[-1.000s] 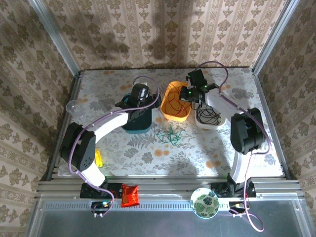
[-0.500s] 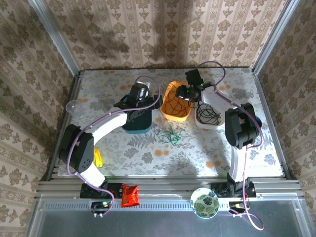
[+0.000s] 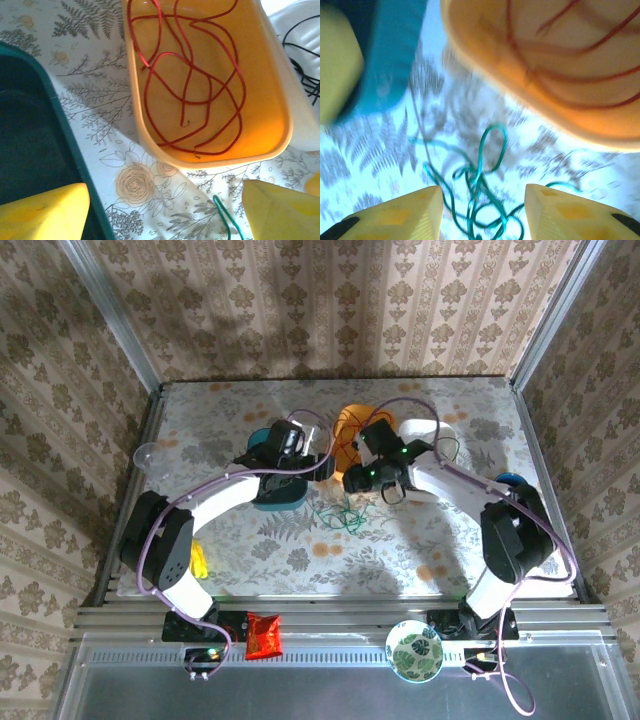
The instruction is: Untangle the cables
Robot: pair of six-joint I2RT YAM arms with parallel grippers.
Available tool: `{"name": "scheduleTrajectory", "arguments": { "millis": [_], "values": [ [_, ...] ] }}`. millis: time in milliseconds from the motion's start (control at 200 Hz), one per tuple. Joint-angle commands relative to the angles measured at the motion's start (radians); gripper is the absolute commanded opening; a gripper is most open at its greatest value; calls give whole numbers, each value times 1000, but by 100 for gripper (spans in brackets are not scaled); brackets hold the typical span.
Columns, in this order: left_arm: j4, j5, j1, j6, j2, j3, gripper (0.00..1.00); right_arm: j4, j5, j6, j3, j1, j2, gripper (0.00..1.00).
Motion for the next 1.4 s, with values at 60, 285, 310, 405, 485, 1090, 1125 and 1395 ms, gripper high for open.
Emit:
{"name": "scheduleTrajectory", "arguments": {
  "millis": [60, 285, 310, 405, 485, 1090, 1125, 1395],
  "values": [
    [-49, -90, 6, -12, -14, 5, 81, -106, -63, -123, 41, 24, 106, 46],
    [-51, -114, 5, -4, -51, -19, 81, -93, -48, -135, 135, 25, 246, 42],
    [-51, -114, 5, 0, -54, -24, 81, -90, -48, -133, 146, 25, 261, 41],
    [-51, -107, 3, 3, -61, -34, 81, -72, -49, -122, 175, 25, 296, 34],
    [-45, -86, 2, 11, -66, -41, 81, -58, -47, -118, 175, 24, 294, 16],
    [23, 474, -32, 282, -75, -54, 81, 226, -519, -20, -178, -150, -138, 0],
    [20, 485, -40, 298, -69, -51, 81, 255, -541, 7, -190, -159, -147, 0],
    [-9, 554, -55, 344, -31, -39, 80, 386, -611, 138, -224, -233, -206, 0]
  ]
}}
